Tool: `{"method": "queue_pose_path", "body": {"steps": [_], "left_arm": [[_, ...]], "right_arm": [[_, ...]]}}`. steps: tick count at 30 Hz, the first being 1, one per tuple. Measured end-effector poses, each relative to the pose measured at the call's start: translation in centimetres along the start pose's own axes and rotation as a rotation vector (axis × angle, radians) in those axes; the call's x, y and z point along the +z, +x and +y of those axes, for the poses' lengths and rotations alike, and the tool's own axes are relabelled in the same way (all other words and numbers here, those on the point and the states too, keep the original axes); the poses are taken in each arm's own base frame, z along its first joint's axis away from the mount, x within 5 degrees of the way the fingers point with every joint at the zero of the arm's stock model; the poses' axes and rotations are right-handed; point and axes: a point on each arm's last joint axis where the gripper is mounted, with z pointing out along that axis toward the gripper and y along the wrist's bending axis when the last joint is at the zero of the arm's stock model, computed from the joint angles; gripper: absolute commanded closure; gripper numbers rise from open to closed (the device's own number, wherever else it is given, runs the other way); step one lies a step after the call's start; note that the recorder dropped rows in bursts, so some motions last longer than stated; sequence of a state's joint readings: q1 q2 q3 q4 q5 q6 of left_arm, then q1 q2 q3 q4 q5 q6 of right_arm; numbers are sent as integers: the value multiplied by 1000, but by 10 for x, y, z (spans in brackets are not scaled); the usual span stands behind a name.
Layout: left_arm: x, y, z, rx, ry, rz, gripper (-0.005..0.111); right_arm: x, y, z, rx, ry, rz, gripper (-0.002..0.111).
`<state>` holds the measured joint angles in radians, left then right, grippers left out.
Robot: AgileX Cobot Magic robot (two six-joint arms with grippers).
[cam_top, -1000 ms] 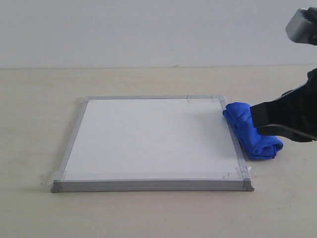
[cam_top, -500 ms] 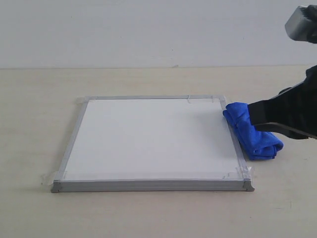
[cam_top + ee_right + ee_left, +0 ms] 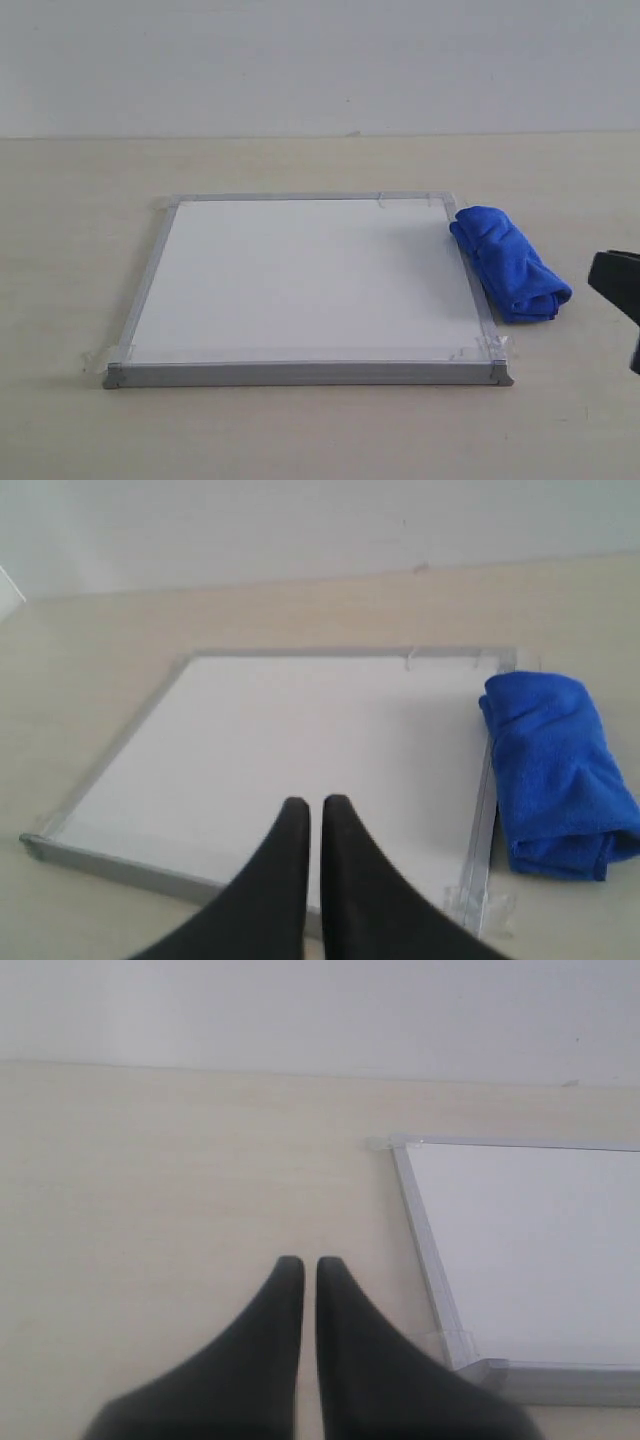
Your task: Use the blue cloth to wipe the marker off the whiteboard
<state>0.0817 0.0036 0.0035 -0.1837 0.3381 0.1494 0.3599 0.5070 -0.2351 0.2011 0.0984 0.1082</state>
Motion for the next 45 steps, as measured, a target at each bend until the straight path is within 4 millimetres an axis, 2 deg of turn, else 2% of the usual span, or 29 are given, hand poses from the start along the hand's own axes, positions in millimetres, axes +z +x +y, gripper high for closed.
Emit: {"method": "queue_pose_path", "body": {"steps": [4,10,15,18,22,27,45], "left_arm": [[0,0,0,0,0,0,102],[0,0,0,0,0,0,102],[0,0,0,0,0,0,102],[0,0,0,0,0,0,102],[0,0,0,0,0,0,102],[0,0,0,0,0,0,102],[0,0,0,0,0,0,102]], "right_arm": [[-18,19,-7,7,-29,-144,108],[-33,38,-15,-1,-49,-276,108],[-42,41,-20,11,7,-352,108],[-42,42,-25,-29,105,-358,108],[-41,51,-31,-107,220,-257,108],[-38,66,-35,-149,252,-91,108],[-38,69,-35,-164,253,-65,108]]}}
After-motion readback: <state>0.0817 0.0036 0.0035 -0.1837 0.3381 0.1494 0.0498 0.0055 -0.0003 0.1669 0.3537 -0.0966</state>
